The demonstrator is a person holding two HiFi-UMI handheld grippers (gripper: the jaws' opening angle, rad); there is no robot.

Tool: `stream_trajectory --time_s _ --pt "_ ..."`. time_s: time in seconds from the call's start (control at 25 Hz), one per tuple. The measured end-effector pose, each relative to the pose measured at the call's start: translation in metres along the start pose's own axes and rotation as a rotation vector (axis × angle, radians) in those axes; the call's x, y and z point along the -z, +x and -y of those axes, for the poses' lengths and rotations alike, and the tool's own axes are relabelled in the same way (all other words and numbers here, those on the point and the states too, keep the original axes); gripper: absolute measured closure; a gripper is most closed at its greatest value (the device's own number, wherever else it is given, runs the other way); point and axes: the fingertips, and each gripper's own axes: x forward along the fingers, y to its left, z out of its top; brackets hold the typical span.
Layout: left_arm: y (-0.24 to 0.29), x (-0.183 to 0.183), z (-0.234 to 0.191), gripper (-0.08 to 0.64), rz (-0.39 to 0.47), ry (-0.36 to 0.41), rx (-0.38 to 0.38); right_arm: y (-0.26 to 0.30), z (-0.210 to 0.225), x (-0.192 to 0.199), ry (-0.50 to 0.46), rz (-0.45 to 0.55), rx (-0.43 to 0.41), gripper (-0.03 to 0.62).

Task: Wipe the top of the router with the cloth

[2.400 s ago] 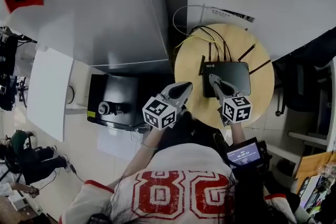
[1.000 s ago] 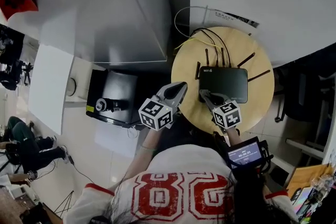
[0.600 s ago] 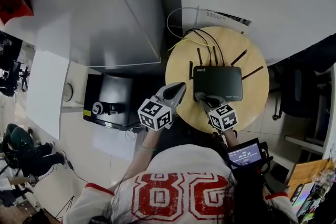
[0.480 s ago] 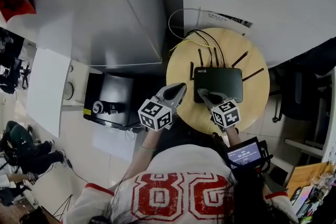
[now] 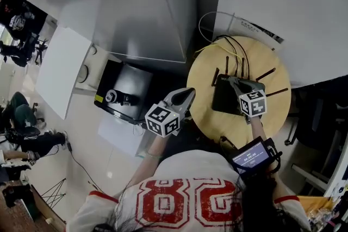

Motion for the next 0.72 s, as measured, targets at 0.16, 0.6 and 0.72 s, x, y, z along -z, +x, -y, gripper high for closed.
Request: stream_trajectory --time_s 0.16,0.6,0.72 --pt "-0.014 0.001 -0.012 0.56 0.015 -0.016 -0.061 0.011 0.01 -0.008 0.002 -0.004 0.008 0.549" --pt "-0.006 0.003 -0.006 0.56 0.008 -0.015 -0.035 -0.002 -0.02 0.021 0.011 -0.019 -0.025 0.549" --pt "0.007 0.006 0.003 0.56 -0.014 -0.008 0.013 -0.011 -0.034 0.036 0.044 -0.015 -0.028 0.549"
